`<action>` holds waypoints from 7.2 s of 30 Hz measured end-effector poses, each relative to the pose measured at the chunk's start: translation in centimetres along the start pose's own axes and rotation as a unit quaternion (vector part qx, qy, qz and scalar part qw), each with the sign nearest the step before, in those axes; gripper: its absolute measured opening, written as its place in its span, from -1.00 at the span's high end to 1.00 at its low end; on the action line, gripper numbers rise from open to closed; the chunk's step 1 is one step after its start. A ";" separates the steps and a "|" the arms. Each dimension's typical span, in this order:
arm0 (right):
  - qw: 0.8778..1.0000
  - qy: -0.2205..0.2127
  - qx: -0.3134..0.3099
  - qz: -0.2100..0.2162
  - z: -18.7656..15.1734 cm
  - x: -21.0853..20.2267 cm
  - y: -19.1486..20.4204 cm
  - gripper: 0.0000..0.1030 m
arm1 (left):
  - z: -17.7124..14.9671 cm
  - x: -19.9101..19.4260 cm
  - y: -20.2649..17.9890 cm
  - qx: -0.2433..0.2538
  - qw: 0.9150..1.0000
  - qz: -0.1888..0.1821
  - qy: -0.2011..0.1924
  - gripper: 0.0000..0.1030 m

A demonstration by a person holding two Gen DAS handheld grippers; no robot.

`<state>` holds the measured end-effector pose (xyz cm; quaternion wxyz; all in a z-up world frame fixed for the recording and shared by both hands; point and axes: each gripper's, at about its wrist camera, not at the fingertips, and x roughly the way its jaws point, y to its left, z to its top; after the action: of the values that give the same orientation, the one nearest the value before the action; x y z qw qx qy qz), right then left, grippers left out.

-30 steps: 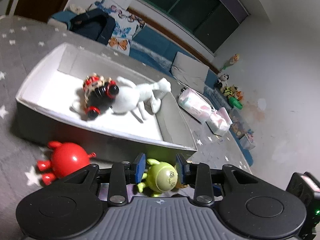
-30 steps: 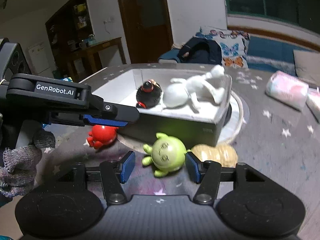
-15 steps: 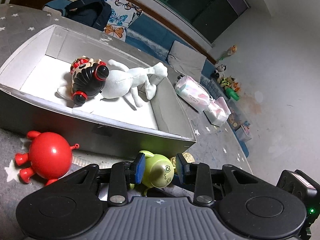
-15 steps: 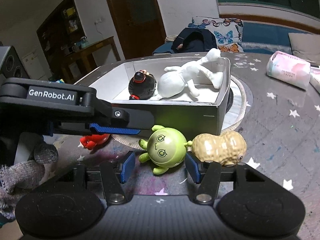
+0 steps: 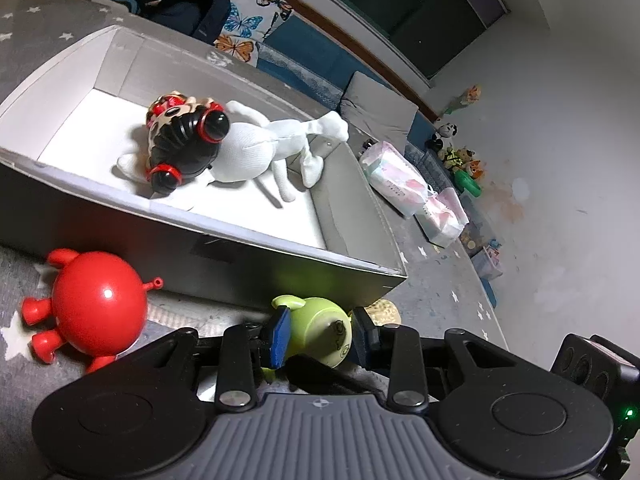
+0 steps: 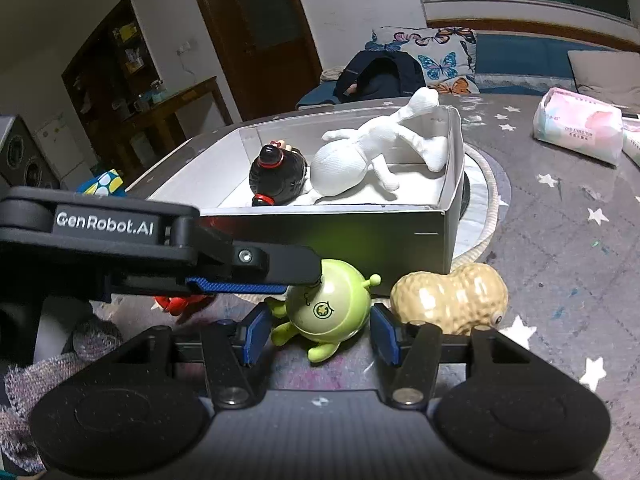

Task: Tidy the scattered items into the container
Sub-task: 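Grasp the green alien toy with the left gripper, then carry the green alien toy with the left gripper and lower it into the box, then grasp the tan peanut toy beside the box with the left gripper, then lift the peanut toy over the box rim and lower it inside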

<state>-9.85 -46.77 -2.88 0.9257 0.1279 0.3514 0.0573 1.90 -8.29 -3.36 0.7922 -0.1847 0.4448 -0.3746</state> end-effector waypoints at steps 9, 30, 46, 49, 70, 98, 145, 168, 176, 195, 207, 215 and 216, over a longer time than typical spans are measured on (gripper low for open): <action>1.000 0.004 0.008 -0.026 0.0 1.0 0.7 0.05 | 0.0 -0.1 0.5 -0.005 1.000 -0.002 0.000 0.32; 0.995 -0.063 -0.074 -0.013 6.4 -3.2 1.1 0.06 | 4.6 -3.0 -4.9 0.050 0.996 -0.022 -0.065 0.33; 0.982 0.070 -0.172 -0.023 11.6 7.2 -1.2 0.06 | 8.8 4.8 -0.4 -0.009 0.999 0.037 -0.019 0.33; 0.977 0.086 -0.194 -0.034 11.6 8.3 -1.1 0.06 | 8.8 5.4 0.1 -0.016 0.999 0.042 -0.013 0.33; 0.970 0.099 -0.215 -0.056 11.7 10.1 -1.0 0.05 | 8.6 5.9 0.3 -0.013 0.998 0.064 -0.013 0.33; 0.981 0.037 -0.182 -0.050 11.0 4.1 -0.4 -0.11 | 7.3 2.1 -2.0 0.014 0.997 0.065 -0.048 0.33; 0.996 0.010 -0.071 -0.049 1.0 -0.3 -4.9 -0.48 | 0.0 5.7 -6.2 0.106 0.992 0.030 0.060 0.28; 0.996 -0.003 -0.080 -0.047 0.0 -1.6 -4.4 -0.35 | -1.0 5.9 -6.7 0.117 0.990 0.019 0.078 0.17; 0.993 -0.028 -0.101 -0.048 0.7 -3.8 -2.6 -0.35 | -0.7 2.9 -7.6 0.125 0.991 0.004 0.045 0.18; 0.978 -0.062 -0.200 -0.008 8.6 -1.4 2.7 -0.35 | 5.6 -2.0 -5.3 0.092 0.994 0.021 -0.056 0.18; 0.977 -0.024 -0.211 0.022 10.9 3.5 3.2 -0.35 | 7.9 -0.8 -1.8 0.062 0.995 0.051 -0.054 0.18; 0.975 0.003 -0.221 0.031 11.0 5.7 2.8 -0.35 | 8.5 0.6 -0.3 0.045 0.996 0.064 -0.044 0.18; 0.975 0.006 -0.222 0.032 11.1 5.9 2.7 -0.35 | 8.5 0.8 -0.2 0.043 0.996 0.065 -0.042 0.18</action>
<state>1.89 -45.20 2.12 0.9267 -0.0696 0.3307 0.1644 9.22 -9.38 0.88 0.8402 -0.1368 0.4053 -0.3333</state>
